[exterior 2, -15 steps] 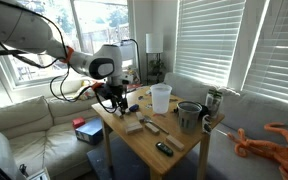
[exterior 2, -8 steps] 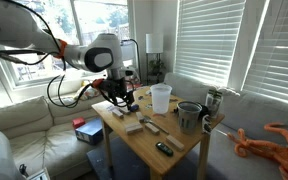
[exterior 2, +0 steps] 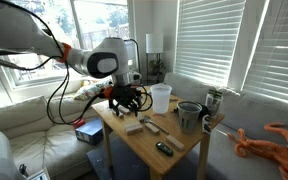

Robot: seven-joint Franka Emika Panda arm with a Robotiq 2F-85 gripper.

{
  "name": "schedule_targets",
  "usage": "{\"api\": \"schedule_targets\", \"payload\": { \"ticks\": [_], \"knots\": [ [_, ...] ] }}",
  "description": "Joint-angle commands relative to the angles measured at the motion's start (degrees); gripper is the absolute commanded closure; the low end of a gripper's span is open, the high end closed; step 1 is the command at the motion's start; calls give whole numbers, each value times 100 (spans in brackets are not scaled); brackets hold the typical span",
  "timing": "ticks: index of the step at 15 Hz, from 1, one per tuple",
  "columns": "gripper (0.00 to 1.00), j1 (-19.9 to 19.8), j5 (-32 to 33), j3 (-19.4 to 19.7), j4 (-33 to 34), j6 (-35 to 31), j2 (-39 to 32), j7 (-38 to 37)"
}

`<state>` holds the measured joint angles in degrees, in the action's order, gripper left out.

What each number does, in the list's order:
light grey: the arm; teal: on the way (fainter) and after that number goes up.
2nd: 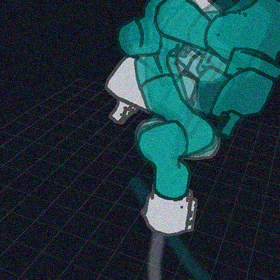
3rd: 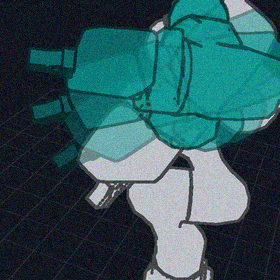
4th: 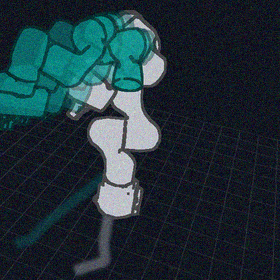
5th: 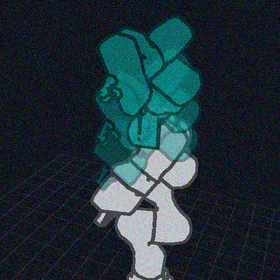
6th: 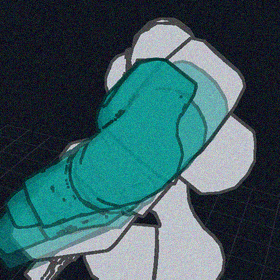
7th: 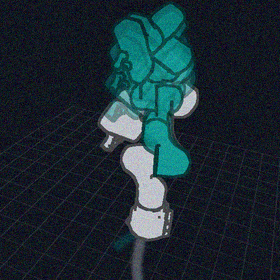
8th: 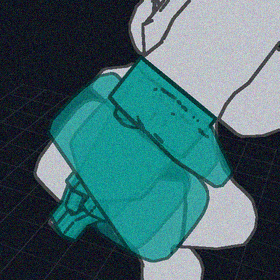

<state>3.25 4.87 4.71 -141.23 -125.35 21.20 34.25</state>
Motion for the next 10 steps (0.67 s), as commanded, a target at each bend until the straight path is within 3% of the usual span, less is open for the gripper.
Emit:
{"api": "schedule_targets", "payload": {
  "ticks": [1,7,10],
  "knots": [
    [0,98,142,200,-203,-123,108,1144],
    [0,-7,174,317,-459,-524,68,2579],
    [0,-36,103,380,-497,-690,30,2872]
  ]
}}
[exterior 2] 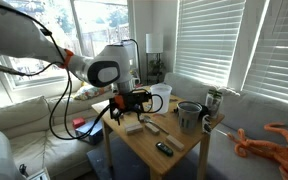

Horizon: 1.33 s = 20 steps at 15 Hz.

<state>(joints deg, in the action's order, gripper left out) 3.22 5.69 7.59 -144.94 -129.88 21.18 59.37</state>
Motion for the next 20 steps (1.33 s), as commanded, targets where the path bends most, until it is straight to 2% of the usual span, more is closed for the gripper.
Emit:
{"api": "schedule_targets", "payload": {
  "ticks": [1,10,17,18,19,20],
  "knots": [
    [0,-34,-14,129,-148,-302,28,462],
    [0,-21,-155,210,-72,-347,-200,887],
    [0,-49,-153,186,-39,-405,-315,892],
    [3,-37,-166,190,-33,-409,-320,919],
    [18,-33,-163,184,-25,-408,-334,926],
    [21,-29,-167,182,-21,-407,-341,933]
  ]
}}
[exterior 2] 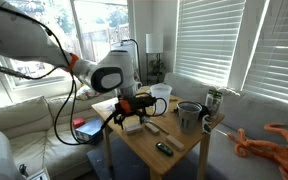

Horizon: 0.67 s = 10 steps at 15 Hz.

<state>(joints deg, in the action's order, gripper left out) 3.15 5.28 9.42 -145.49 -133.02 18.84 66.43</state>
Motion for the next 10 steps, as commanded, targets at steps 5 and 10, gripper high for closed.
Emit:
{"api": "schedule_targets", "payload": {
  "ticks": [5,10],
  "knots": [
    [59,-5,-190,7,93,-62,-136,322],
    [41,-32,-147,-74,111,14,-5,247]
  ]
}}
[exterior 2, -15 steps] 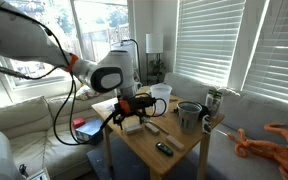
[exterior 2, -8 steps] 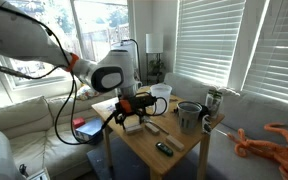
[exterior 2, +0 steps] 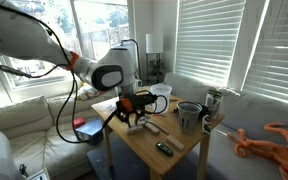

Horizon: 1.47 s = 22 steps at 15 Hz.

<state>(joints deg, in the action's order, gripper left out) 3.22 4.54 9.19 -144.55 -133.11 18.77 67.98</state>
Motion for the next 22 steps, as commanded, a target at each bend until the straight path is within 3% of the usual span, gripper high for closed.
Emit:
{"api": "schedule_targets", "payload": {
  "ticks": [1,7,22],
  "knots": [
    [40,-72,-36,-48,5,-50,19,53],
    [2,-134,-100,37,59,-266,-28,100],
    [0,-305,169,13,-18,336,121,68]
  ]
}}
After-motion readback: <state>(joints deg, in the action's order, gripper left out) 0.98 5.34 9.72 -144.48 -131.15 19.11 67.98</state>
